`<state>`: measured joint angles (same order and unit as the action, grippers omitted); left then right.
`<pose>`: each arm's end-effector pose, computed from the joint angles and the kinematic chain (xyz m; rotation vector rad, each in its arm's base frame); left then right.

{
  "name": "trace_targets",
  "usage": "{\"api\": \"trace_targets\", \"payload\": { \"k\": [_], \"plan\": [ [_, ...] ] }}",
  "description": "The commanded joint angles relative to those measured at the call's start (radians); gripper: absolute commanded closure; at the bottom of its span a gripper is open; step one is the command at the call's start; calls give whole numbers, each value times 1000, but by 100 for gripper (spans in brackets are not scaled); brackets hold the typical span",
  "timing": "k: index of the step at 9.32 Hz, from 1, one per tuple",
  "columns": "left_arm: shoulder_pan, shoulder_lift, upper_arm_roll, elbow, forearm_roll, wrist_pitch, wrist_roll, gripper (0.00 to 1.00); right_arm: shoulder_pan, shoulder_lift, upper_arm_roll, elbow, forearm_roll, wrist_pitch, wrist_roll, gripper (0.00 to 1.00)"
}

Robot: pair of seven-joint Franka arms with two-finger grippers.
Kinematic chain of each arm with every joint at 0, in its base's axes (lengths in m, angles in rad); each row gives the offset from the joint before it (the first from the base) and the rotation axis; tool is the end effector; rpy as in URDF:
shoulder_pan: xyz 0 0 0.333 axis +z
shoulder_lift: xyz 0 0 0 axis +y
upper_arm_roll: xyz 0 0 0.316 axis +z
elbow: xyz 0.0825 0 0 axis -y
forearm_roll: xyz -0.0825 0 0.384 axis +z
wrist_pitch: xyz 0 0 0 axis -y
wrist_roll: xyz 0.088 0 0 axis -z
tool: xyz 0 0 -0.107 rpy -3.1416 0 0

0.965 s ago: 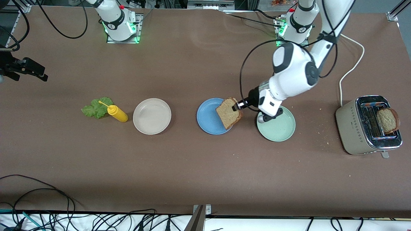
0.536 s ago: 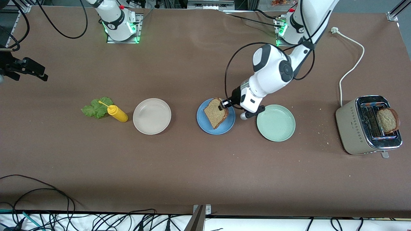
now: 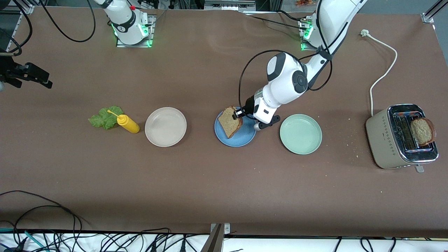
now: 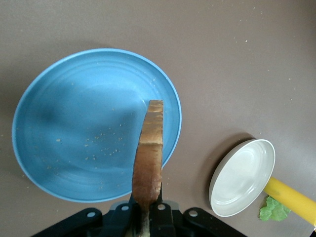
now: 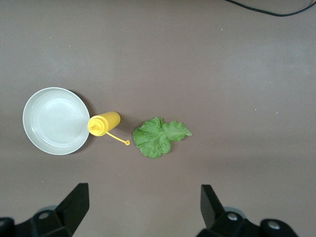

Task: Make sandwich in blue plate with both arms
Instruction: 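Release the bread on the blue plate and return the left gripper to the toaster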

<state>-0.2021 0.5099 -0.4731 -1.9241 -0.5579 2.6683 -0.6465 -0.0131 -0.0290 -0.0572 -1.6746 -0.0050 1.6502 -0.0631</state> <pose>0.5288 -0.3765 0.2729 2.4834 0.6710 -0.1843 0.5495 -0.0396 0.5982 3.1379 -0.0107 0.0068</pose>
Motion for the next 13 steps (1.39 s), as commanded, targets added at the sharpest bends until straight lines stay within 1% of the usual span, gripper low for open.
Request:
{"api": "trace_targets", "payload": {
  "k": [1, 6, 8, 9, 10, 11, 12, 13],
  "plan": [
    [-26, 48, 13, 60, -17, 7, -2, 100, -4, 0, 0, 9, 16, -13, 8, 0],
    [-26, 62, 16, 74, -16, 7, 1, 100, -4, 3, 5, 7, 16, -15, 0, 0],
    [-25, 64, 28, 83, -17, 7, -1, 71, -2, 3, 7, 10, 14, -27, 3, 0],
    [-25, 62, 31, 83, -16, 5, -1, 62, -2, 3, 7, 10, 14, -30, 3, 0],
    [-23, 62, 33, 83, -16, 2, 1, 46, -2, 1, 7, 10, 16, -32, 3, 0],
    [-22, 62, 36, 83, -14, -1, 2, 34, -2, 3, 7, 10, 14, -30, 5, 0],
    [-23, 61, 42, 82, 15, -7, 2, 27, -2, 1, 7, 10, 14, -32, 3, 0],
    [-20, 58, 53, 82, 71, -46, -2, 24, -2, 3, 7, 12, 14, -30, 3, 0]
  ]
}}
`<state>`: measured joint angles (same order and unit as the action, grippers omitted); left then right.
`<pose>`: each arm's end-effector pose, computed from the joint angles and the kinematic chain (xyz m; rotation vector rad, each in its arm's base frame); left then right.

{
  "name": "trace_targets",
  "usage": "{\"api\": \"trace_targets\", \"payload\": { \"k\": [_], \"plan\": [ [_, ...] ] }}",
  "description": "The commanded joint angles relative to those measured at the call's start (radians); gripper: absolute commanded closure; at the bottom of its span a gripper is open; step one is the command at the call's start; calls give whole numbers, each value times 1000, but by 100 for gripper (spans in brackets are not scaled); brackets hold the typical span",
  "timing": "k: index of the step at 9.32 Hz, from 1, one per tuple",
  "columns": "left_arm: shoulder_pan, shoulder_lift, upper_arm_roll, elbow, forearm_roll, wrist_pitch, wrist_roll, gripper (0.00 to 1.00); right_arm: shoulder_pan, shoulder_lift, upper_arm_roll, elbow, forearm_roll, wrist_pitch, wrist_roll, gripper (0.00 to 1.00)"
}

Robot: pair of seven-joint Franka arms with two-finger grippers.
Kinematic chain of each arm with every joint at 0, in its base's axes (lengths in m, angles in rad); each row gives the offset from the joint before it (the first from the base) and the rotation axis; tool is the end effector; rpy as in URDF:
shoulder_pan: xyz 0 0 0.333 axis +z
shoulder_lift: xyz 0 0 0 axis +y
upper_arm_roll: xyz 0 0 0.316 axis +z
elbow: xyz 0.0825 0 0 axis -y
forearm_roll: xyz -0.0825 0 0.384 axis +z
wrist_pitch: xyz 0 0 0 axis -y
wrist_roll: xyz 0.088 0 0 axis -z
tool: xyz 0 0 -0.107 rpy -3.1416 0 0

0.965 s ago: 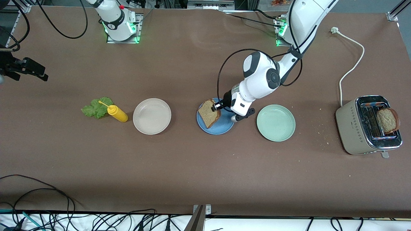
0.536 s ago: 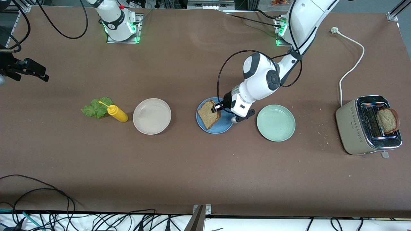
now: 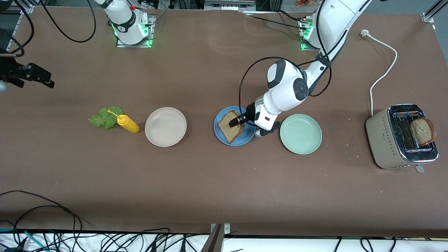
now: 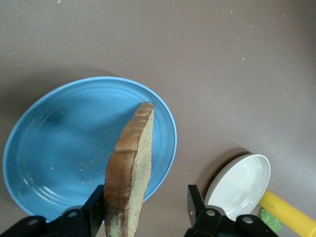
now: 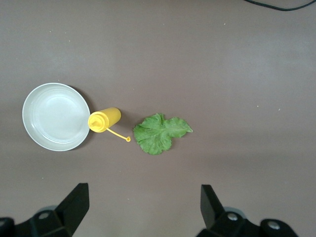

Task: Make sandwich in blue plate with both arms
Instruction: 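Release the bread on the blue plate and return the left gripper to the toaster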

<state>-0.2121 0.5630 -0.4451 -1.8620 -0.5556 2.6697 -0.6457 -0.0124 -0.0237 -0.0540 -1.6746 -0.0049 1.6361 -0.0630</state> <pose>0.5500 -0.3730 0.2636 2.4646 0.6999 -0.1726 0.5495 -0.0374 0.5941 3.1389 -0.0047 -0.0236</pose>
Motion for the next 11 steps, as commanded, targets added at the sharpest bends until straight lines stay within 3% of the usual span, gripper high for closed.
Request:
{"api": "trace_targets", "payload": {
  "k": [1, 4, 5, 7, 11],
  "plan": [
    [-7, -2, 40, 20, 127, -107, -9, 16, -3, -4, 3, 10, 16, -18, 5, 0],
    [0, -29, 65, 21, 282, -263, -58, 0, -6, 7, -3, 0, 16, -16, 9, 0],
    [2, -31, 69, 21, 302, -281, -78, 0, -8, 22, -4, -4, 16, -18, 8, 0],
    [20, -107, 127, 50, 341, -479, -80, 0, -11, 18, -10, -2, 17, -16, -1, 0],
    [244, -270, 154, 154, 578, -834, -21, 0, -9, 50, -18, -4, 3, -16, -46, 0]
  ]
}}
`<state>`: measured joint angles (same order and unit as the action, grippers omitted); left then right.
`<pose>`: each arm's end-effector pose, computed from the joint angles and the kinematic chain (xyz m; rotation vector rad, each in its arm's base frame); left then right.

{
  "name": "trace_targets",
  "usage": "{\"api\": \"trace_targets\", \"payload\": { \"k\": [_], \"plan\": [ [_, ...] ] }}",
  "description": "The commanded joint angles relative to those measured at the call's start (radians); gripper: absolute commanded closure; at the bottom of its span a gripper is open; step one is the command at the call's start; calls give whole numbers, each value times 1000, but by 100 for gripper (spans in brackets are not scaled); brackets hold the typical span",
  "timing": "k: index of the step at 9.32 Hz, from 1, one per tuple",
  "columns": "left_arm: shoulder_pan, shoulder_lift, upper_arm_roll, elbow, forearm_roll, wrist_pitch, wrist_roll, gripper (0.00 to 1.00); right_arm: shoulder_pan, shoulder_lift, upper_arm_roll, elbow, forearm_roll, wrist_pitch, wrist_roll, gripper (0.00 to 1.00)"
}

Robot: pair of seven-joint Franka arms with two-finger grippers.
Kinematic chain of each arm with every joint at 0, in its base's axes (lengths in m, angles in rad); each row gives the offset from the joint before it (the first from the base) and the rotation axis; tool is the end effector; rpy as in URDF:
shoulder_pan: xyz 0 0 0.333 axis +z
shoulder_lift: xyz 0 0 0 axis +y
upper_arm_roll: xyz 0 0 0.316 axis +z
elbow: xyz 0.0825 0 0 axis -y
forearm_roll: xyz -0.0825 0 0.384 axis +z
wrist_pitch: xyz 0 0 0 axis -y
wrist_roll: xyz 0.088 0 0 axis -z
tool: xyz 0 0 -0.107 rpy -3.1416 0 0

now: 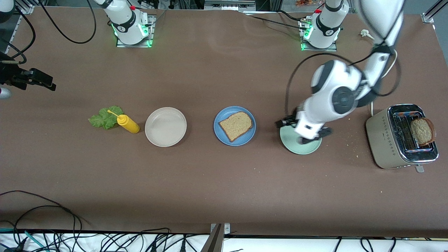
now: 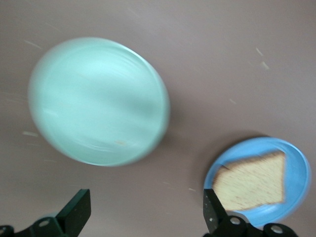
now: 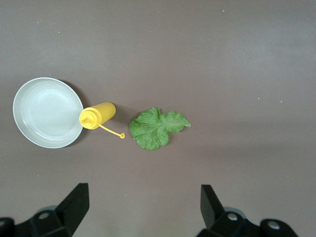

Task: Make sandwich in blue plate with both arms
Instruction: 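Release the bread on the blue plate and return the left gripper to the toaster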

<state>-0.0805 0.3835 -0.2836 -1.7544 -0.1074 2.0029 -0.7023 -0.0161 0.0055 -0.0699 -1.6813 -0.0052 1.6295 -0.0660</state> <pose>0.5968 -0.2191 0.3504 2.9538 0.6026 -0.3130 0.5548 -0.0483 0.5742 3.1389 -0.0307 -0.0903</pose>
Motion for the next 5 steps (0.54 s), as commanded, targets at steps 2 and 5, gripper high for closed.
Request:
{"api": "trace_targets", "payload": {
  "k": [2, 5],
  "plan": [
    [233, -98, -5, 197, 227, -365, 206, 0, -4, 106, -2, 6, 4, -4, -44, 0],
    [428, -95, -5, 295, 262, -388, 459, 0, -5, 249, -2, -18, -2, 128, -41, 0]
  ]
}}
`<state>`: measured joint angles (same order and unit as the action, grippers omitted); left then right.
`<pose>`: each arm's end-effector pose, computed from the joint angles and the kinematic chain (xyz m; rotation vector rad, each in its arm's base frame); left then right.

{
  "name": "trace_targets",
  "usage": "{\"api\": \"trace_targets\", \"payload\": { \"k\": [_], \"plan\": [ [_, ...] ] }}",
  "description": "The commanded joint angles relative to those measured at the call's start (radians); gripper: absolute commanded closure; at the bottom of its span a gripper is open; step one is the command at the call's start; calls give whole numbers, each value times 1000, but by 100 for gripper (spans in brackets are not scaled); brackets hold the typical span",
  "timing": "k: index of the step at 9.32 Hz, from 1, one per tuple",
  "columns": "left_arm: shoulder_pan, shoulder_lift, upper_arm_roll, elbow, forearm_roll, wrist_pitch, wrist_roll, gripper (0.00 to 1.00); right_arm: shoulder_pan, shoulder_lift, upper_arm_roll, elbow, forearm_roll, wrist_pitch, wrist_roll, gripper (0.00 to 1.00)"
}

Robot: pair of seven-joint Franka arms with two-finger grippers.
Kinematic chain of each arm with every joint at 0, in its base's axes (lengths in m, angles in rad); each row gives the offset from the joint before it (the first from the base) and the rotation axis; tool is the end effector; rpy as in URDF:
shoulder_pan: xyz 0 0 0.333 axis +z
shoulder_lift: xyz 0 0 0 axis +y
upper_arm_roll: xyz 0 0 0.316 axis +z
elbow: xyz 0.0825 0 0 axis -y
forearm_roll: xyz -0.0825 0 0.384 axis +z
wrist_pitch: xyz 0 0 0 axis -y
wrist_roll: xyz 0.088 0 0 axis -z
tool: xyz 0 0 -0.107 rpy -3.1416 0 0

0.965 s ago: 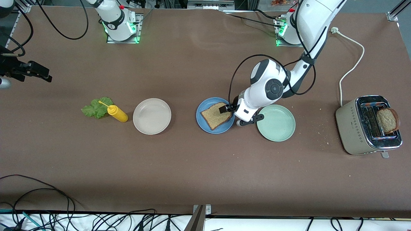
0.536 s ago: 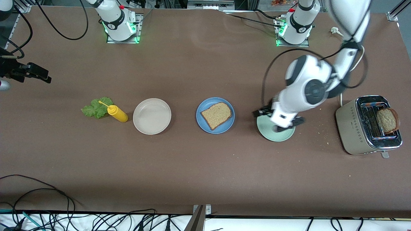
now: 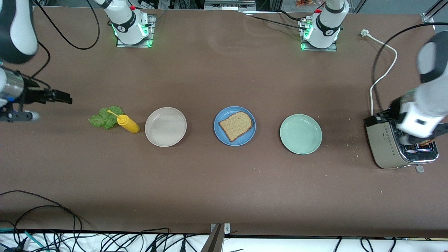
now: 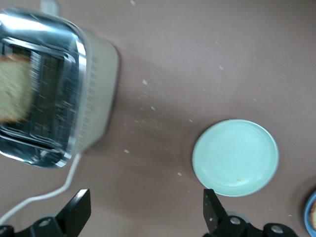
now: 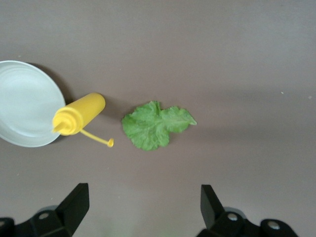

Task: Make sandwich in blue plate with both arms
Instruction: 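Grasp the lettuce leaf with the right gripper while the left gripper grasps bread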

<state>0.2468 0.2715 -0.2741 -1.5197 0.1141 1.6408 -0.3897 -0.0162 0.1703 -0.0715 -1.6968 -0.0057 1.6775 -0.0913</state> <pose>0.6268 0.0124 0.4983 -3.0202 -0.5354 0.1978 0.5903 -0.0501 0.4758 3.1266 0.0072 -0.2979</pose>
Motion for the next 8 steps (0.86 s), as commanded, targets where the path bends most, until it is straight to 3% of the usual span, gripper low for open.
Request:
{"api": "trace_targets", "payload": {
  "k": [1, 2, 5, 8],
  "plan": [
    [132, 29, -14, 73, 114, -22, 217, 0, -5, 104, -1, -47, -7, 158, -16, 0],
    [172, 55, -13, 81, 159, -15, 268, 0, -5, 116, -2, -114, -11, 253, -16, 0],
    [293, 129, -14, 102, 150, 63, 437, 0, -7, 158, -8, -292, -20, 502, -16, 0],
    [379, 188, -16, 102, 141, 151, 505, 0, -8, 242, -24, -323, -22, 568, -21, 0]
  ]
}}
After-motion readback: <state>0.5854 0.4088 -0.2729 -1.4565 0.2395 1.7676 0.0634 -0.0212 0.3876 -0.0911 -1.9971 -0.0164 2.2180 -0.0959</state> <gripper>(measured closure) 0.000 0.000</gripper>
